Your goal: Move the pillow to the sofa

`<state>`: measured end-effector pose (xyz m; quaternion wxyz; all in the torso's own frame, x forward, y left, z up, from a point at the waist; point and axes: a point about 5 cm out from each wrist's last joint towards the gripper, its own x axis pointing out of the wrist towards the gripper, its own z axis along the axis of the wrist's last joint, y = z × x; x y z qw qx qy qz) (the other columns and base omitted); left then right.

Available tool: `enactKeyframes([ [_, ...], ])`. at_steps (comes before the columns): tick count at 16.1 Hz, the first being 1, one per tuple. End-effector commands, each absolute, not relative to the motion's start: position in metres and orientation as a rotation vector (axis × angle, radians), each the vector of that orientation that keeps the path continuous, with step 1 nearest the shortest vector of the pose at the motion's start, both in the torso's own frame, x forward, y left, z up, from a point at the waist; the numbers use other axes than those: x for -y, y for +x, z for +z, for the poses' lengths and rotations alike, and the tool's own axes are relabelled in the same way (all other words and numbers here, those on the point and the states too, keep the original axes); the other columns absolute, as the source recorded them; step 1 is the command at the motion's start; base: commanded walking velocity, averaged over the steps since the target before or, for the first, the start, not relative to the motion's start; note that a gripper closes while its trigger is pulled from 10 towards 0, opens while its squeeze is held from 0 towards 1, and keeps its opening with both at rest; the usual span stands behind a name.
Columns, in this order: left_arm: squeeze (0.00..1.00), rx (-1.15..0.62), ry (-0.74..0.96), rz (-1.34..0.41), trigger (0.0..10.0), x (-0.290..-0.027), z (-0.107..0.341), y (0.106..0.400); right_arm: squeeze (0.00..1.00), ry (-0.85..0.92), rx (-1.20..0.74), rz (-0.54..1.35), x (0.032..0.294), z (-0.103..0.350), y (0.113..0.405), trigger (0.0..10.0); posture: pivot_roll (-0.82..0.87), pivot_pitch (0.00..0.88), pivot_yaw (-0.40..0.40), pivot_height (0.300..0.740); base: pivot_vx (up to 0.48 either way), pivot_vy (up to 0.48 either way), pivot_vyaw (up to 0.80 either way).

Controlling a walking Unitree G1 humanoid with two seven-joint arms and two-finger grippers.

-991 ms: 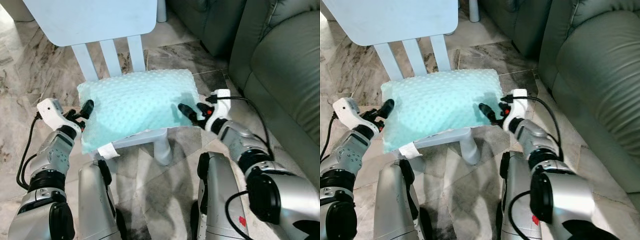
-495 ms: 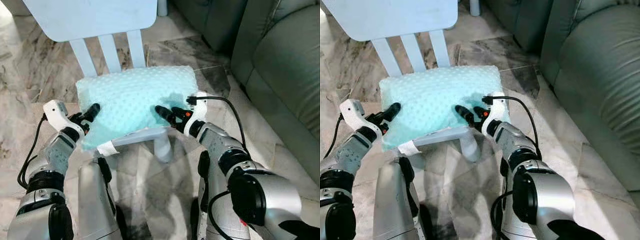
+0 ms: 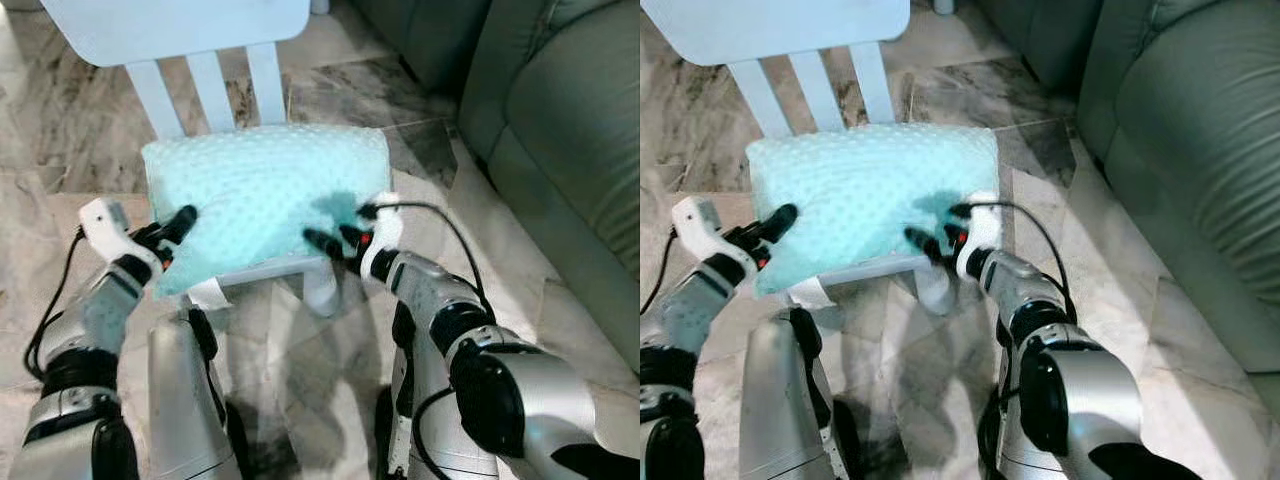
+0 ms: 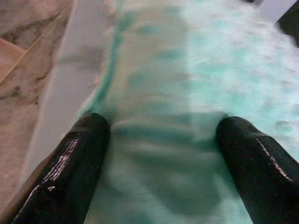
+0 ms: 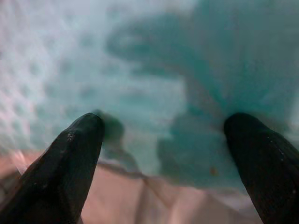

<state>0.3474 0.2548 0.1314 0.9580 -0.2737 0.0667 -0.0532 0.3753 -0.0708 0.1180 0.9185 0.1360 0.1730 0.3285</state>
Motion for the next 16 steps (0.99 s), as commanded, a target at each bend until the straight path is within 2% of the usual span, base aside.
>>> enactKeyframes([
  [1, 0.0, -0.143, -0.552, -0.071, 0.0, -0.266, 0.127, 0.341, 0.0, 0.263, -0.448, 0.688, 0.064, 0.098, 0.364, 0.0, 0.16, 0.386, 0.013, 0.398, 0.0, 0.0, 0.0],
  [5, 0.0, -0.138, -0.556, -0.091, 0.0, -0.265, 0.126, 0.335, 0.0, 0.246, -0.431, 0.697, 0.056, 0.102, 0.365, 0.0, 0.16, 0.388, 0.007, 0.398, 0.0, 0.0, 0.0],
  [16, 0.0, -0.139, -0.557, -0.044, 0.0, -0.272, 0.124, 0.331, 0.0, 0.171, -0.368, 0.565, 0.072, 0.104, 0.372, 0.0, 0.15, 0.391, 0.002, 0.398, 0.0, 0.0, 0.0],
])
